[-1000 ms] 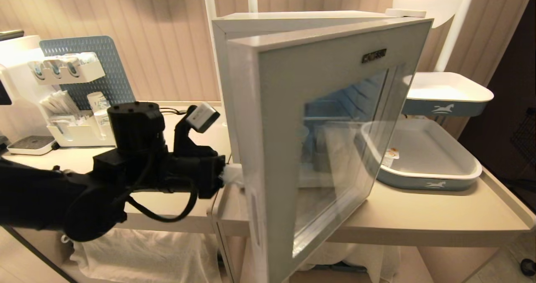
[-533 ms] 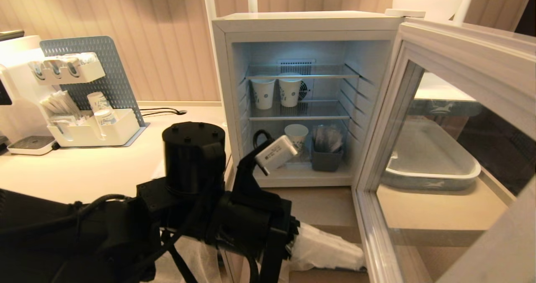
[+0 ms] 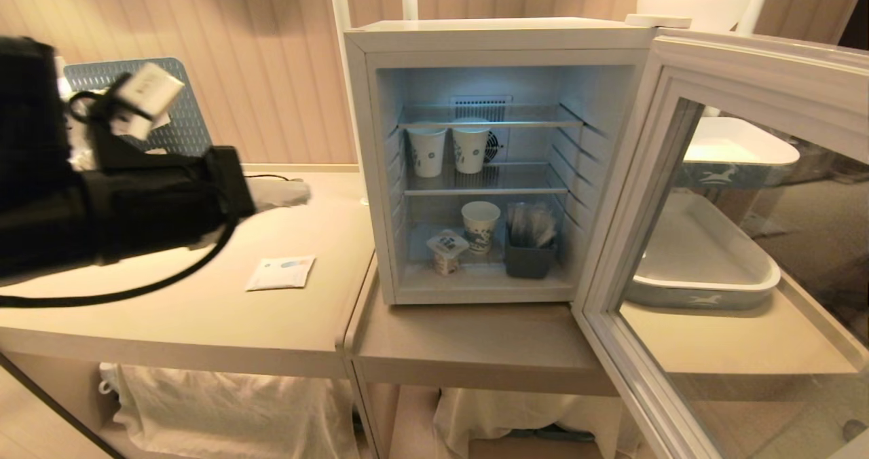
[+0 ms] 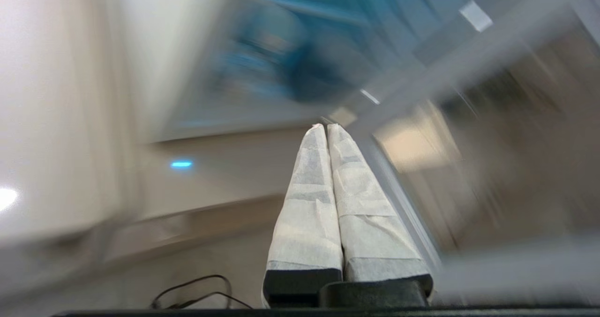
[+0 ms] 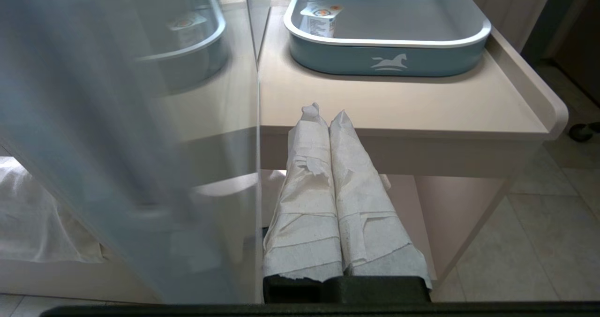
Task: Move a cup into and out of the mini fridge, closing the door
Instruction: Open the freezer door, then take the yoghurt out of the freezer
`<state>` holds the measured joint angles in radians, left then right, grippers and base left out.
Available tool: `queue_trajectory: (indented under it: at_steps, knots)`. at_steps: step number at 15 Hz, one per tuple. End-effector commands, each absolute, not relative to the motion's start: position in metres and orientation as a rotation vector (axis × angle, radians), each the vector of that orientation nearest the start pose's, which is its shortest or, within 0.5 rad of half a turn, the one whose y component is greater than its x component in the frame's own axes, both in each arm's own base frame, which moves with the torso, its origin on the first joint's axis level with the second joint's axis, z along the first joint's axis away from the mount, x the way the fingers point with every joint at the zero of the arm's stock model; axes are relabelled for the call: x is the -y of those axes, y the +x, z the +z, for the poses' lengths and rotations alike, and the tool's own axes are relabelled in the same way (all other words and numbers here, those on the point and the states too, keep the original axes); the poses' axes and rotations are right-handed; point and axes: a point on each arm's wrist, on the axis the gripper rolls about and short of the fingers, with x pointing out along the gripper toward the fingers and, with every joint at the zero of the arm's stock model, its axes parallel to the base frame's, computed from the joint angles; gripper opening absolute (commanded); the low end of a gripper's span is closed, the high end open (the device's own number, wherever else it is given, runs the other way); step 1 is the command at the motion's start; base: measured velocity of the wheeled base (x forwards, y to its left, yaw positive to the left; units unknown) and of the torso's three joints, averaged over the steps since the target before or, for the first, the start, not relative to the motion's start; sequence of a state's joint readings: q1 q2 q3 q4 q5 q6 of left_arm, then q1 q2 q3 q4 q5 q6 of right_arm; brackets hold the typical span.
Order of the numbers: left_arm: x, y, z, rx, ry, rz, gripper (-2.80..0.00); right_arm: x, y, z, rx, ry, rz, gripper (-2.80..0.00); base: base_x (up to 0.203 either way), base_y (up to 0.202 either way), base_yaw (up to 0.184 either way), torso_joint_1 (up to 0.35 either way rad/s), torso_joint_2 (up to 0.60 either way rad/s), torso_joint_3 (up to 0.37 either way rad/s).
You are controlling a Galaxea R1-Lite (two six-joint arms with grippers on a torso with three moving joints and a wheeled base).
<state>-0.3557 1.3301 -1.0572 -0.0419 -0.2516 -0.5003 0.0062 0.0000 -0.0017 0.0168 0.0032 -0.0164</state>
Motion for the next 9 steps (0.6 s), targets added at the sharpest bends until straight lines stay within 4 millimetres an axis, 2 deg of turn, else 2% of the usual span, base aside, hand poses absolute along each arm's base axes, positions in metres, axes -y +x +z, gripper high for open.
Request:
queue_trajectory:
  at_steps: [1,4,7,9]
  knots:
    - [0.048,0.129,0.326,-0.279,-0.500,-0.400,-2.80,0.000,-0.023,0.074,-0.017,-0.017,0.008,-2.80,0.000,0.000,0.000,0.000,0.00,0.000]
    - [0.017,0.046,0.332,-0.206,-0.556,-0.354,-2.80,0.000,-0.023,0.074,-0.017,-0.017,0.008,-2.80,0.000,0.000,0.000,0.000,0.00,0.000]
    - [-0.006,-0.021,0.315,-0.172,-0.586,-0.322,-2.80,0.000,-0.023,0.074,-0.017,-0.017,0.008,-2.80,0.000,0.000,0.000,0.000,0.00,0.000]
    - [-0.012,-0.058,0.299,-0.124,-0.599,-0.235,-2.80,0.000,-0.023,0.074,-0.017,-0.017,0.008,-2.80,0.000,0.000,0.000,0.000,0.00,0.000]
